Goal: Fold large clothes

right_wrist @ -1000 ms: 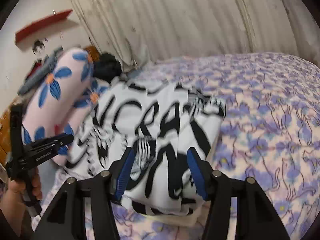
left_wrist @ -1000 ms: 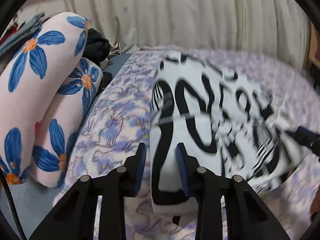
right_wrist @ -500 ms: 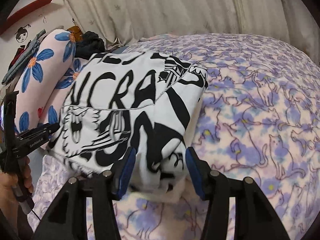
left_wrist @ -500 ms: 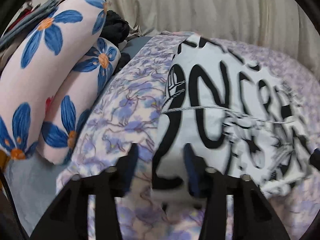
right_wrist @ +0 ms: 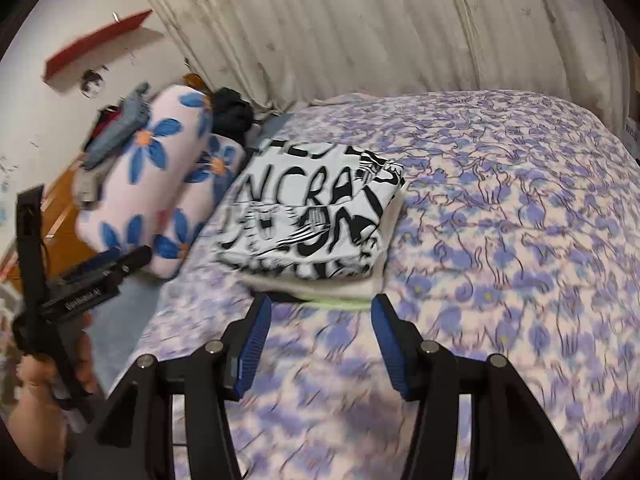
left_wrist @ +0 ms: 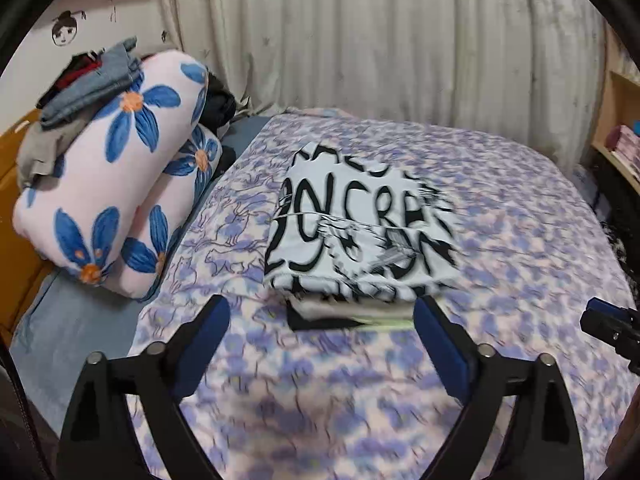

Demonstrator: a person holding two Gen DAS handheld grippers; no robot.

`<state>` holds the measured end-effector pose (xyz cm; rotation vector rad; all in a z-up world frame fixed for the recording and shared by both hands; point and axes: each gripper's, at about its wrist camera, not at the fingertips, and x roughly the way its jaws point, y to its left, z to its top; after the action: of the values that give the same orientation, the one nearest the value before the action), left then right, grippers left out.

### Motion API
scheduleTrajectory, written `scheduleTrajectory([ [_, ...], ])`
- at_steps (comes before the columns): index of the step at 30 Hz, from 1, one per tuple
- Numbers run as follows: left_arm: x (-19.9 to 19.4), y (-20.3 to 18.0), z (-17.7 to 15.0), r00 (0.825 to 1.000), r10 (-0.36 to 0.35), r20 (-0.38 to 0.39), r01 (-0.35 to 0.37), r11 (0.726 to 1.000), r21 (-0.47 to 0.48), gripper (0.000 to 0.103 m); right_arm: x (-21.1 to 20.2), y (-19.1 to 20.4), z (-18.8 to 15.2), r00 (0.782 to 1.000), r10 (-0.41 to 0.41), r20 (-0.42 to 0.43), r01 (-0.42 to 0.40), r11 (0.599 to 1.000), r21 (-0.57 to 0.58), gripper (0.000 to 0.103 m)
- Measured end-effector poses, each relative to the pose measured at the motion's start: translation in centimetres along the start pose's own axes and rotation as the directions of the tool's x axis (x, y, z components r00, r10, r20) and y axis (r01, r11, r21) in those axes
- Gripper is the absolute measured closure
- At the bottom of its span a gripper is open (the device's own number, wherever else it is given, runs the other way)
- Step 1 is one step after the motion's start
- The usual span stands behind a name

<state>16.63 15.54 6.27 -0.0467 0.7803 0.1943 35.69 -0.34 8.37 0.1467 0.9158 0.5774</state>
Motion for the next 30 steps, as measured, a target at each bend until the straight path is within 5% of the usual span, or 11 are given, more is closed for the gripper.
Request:
scheduleTrajectory([
  [7,-11.9,-4.1,-5.0,0.996,-0.071,0.062,0.067,0.995,0.072,0.005,-10.1,0.3,-4.7,0.997,0.066,0.044,-0.066,0.998,-0.006,0.050],
  [15,-19.5,-7.9,-10.3,0.986,-0.152,0.073,0.146,0.986,0.074,0.003,-18.5,-1.1,-10.1,0.992,0.041,0.122,-0.036,0.999,-0.039,0.048],
  [21,-19.7,-10.5,-16.1,0.984,-0.174,0.042,0.171,0.983,0.070,0.003,-19.2,-2.5,-15.9,0.983,-0.092,0.159,0.104,0.992,-0.067,0.043],
  [30,-14.2,-14.3,-23.5,0.982,-0.187,-0.014,0.187,0.982,0.016,0.003,-15.1,-6.1,-24.7,0.973,-0.219,0.069,0.214,0.974,0.078,0.037],
])
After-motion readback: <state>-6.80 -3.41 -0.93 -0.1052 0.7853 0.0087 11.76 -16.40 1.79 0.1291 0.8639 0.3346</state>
